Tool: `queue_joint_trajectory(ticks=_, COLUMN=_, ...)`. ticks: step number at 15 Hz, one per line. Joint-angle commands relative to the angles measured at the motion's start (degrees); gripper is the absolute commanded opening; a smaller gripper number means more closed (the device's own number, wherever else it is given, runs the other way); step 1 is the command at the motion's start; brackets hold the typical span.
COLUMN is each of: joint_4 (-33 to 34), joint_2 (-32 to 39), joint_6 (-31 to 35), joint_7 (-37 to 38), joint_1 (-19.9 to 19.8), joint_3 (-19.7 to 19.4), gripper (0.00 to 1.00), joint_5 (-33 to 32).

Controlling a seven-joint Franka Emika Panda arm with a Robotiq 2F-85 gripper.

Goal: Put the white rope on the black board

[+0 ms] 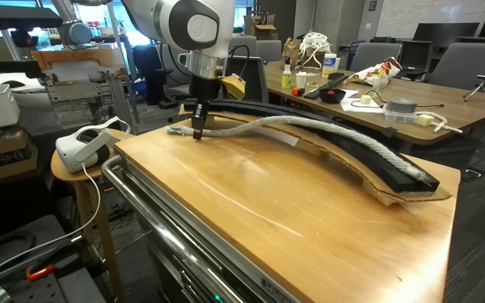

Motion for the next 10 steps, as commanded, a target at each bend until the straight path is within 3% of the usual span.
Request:
queue_joint_trajectory(ticks=1, joint_4=0.8, joint_2=0.3, joint_6=0.5, joint_7=-2.7, joint_1=-1.6, joint_3=1.4, gripper=0.1, joint_5=1.7)
queue_joint_trajectory(ticks=6, joint_4=0.0, joint_2=-0.3, joint_6=3.4, joint_7=-4.3, joint_1=-1.9, joint_3=1.7, gripper=0.19, joint_5=3.5)
queue_joint_trajectory(ticks=10, joint_4=-0.4, joint_2=-0.3, joint_6=8.4, joint_7=-3.3, joint_1=-1.3, joint_3=2.0, gripper=0.49, joint_5=2.7)
